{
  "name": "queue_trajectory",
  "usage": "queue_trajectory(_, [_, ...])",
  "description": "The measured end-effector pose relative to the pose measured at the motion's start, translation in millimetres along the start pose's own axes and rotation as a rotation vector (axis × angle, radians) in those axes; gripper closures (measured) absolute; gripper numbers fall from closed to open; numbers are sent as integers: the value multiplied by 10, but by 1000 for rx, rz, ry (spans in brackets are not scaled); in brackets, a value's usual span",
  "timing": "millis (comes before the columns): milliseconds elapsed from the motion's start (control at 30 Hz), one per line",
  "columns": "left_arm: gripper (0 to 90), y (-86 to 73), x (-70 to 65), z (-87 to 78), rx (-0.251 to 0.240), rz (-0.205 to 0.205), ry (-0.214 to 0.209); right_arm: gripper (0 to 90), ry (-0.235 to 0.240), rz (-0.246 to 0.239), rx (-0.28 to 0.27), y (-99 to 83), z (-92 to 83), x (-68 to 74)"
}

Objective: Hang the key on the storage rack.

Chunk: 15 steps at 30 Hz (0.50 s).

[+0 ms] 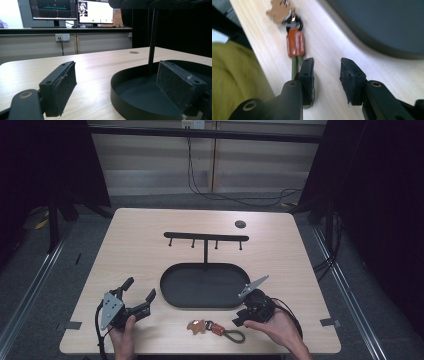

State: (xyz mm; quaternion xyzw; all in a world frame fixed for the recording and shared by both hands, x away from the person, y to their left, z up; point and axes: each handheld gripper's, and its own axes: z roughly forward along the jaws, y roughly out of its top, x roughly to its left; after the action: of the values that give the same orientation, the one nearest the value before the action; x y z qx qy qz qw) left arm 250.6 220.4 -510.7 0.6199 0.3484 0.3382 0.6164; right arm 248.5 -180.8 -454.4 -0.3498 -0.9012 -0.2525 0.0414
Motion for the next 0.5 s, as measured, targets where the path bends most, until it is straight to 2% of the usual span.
queue_trajectory(33, [158, 0, 0, 0, 0, 0, 0, 638, 18, -4, 39, -1, 14, 1])
queue_trajectory(67, [158, 0, 0, 0, 0, 0, 0, 638, 18, -4, 39, -1, 14, 1])
queue_trajectory(167, [158, 0, 0, 0, 0, 0, 0, 654, 27, -39, 107, 13, 32, 34])
queue_trajectory(233, [158, 0, 0, 0, 0, 1, 0, 651, 34, -49, 133, 12, 59, 54])
queue_trajectory(500, [158, 0, 0, -1, 0, 1, 0, 666, 10, -67, 167, -35, 134, 48])
